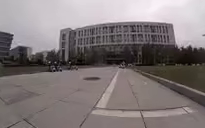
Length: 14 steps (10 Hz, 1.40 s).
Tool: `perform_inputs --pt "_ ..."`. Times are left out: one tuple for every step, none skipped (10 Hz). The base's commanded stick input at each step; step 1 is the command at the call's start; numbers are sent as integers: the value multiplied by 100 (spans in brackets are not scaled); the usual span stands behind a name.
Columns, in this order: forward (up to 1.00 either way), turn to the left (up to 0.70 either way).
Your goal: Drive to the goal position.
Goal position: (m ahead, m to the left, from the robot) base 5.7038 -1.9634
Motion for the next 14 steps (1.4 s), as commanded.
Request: perform_inputs --pt "70 -9" --pt "70 -14" --pt "70 -19" --pt "70 -24" --pt "70 -29" --pt "70 -34" --pt "70 -26" --pt "70 -15" --pt "70 -3" --pt "70 0" --pt "70 0" --pt "70 0" --pt "70 0" --pt "70 0"
